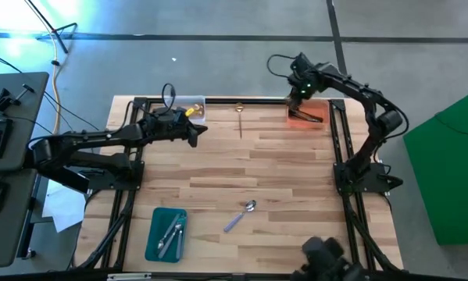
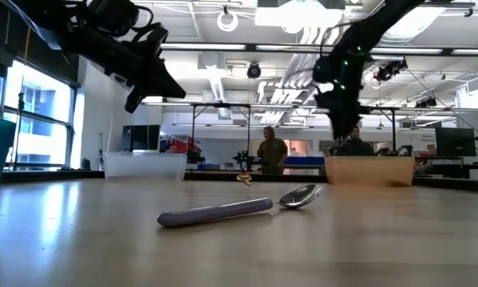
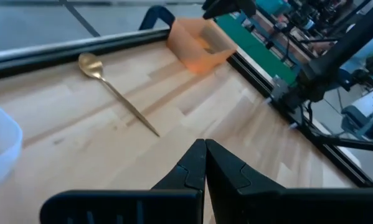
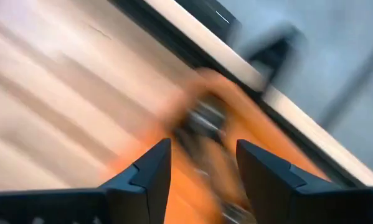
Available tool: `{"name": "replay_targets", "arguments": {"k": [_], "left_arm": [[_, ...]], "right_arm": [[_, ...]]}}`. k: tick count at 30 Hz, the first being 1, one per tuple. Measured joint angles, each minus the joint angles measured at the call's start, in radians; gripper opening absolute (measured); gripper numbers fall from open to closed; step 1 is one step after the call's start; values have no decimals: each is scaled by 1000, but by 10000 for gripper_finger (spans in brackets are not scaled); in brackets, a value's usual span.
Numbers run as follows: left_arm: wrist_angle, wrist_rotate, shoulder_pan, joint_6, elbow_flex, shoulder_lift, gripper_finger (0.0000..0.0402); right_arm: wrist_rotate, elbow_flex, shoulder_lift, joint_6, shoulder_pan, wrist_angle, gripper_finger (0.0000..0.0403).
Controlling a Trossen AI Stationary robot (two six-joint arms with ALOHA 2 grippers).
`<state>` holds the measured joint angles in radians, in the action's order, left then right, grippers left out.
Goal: Sort silverware by color (type)
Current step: Put the gold spoon into the transparent bin
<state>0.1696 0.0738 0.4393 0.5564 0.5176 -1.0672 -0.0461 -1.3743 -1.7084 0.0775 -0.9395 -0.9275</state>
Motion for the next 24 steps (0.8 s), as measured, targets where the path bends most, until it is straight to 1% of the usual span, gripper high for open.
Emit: {"name": "replay_targets", "arguments": {"k": [3,7,10,13,15,20,24], "left_arm": [[0,-7,0,-22,0,11,0],[-2,-6,0,-26,0,14,0],[-2,-6,0,-30,0,14,0],[-2,-1,0,-35,0,13,0],[-1,-1,0,-35,0,13,0],[-2,-1,1,-36,0,13,0],[-1,1,-1,-37,0,13,0]], "right_arm": [[77,0,3,-88,96,108,160],[91,0,-8,-237,233,260,156],[88,0,-13,-385,296,377,161],[78,0,-31,-493,331,442,176],[80,0,-57,-549,342,454,190],[86,0,-148,-627,360,481,229],[111,-11,-211,-693,361,500,235]]}}
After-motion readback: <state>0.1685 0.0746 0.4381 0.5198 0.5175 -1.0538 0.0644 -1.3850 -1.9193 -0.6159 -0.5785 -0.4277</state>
